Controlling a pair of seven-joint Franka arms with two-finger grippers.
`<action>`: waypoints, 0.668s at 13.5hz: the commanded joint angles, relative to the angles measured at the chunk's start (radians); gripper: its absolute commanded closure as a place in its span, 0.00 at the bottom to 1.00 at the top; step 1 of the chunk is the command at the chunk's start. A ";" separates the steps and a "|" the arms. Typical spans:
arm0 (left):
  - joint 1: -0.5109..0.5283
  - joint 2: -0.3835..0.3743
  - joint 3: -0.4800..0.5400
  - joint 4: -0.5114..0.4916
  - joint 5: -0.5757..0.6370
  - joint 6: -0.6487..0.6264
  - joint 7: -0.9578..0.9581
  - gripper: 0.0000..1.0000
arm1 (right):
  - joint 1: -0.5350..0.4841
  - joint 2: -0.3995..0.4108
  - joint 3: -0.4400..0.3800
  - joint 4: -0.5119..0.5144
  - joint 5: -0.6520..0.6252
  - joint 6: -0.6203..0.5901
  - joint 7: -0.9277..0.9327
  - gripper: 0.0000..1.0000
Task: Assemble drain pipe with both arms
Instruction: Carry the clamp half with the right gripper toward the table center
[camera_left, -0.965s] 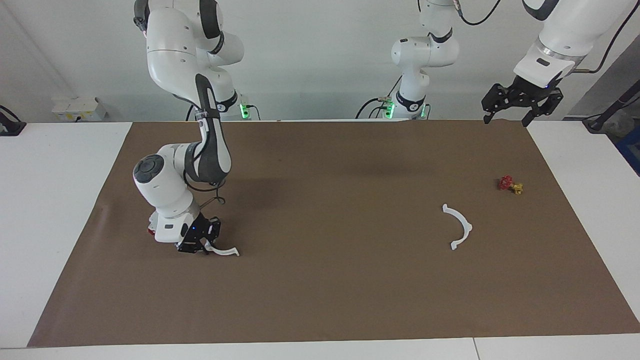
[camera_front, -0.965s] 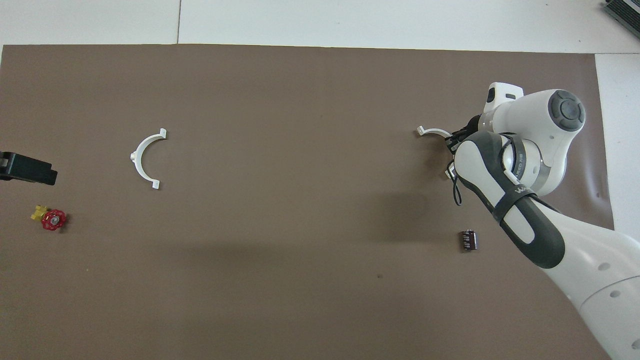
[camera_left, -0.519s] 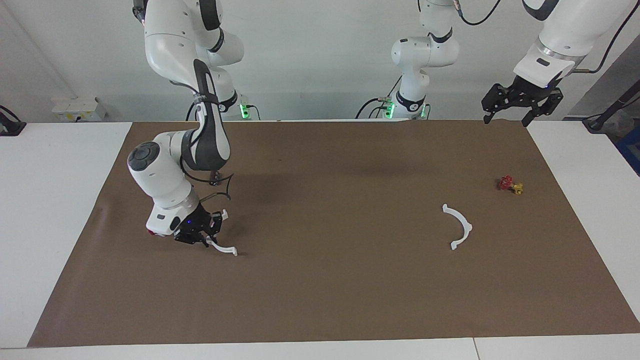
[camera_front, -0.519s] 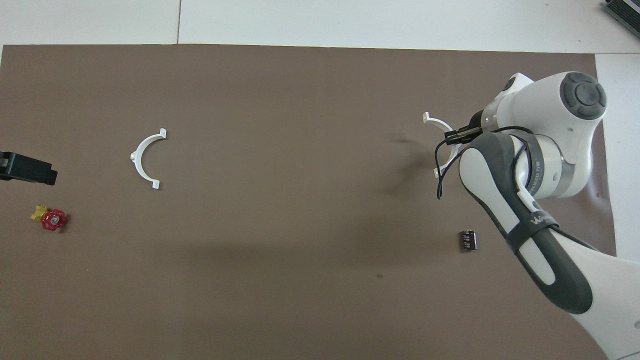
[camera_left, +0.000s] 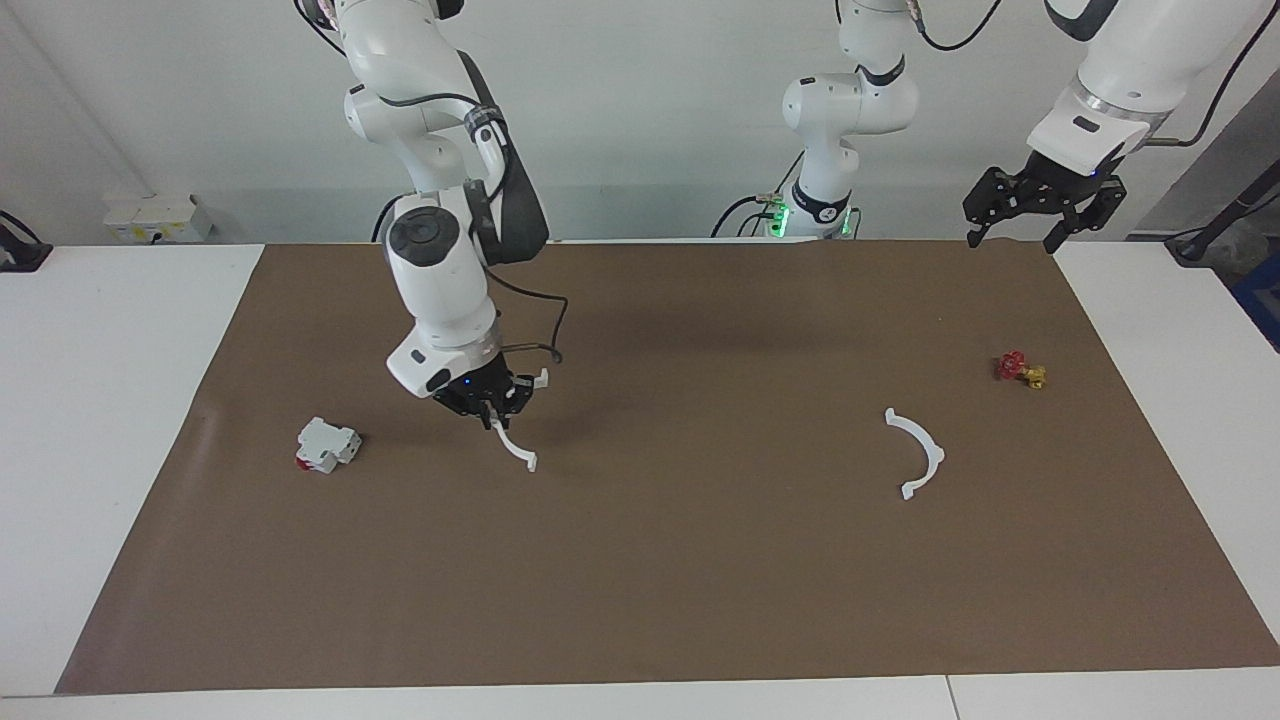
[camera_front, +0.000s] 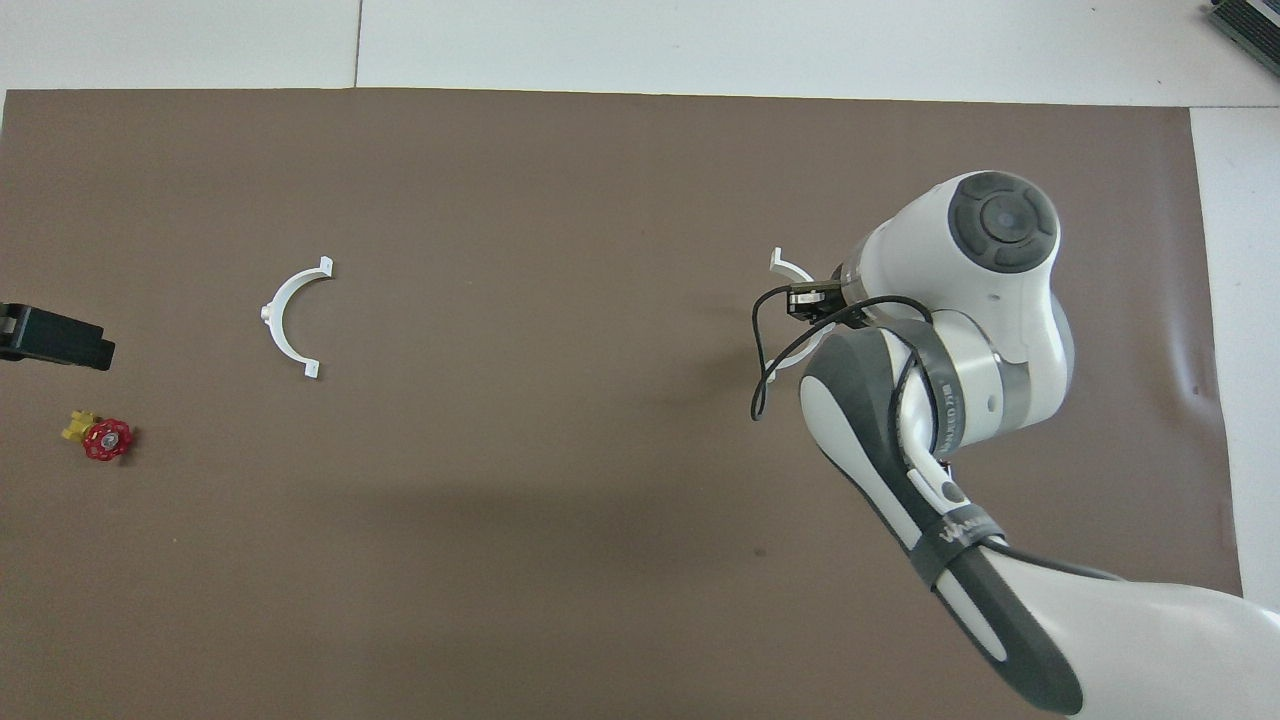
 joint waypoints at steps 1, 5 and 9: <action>0.008 -0.018 -0.003 -0.019 -0.007 0.015 0.001 0.00 | 0.058 0.013 0.001 -0.013 -0.026 0.031 0.028 1.00; 0.008 -0.016 -0.003 -0.019 -0.007 0.014 0.001 0.00 | 0.133 0.045 0.001 -0.019 -0.024 0.097 0.026 1.00; 0.008 -0.016 -0.003 -0.019 -0.007 0.014 0.001 0.00 | 0.205 0.119 0.001 -0.025 -0.026 0.210 0.124 1.00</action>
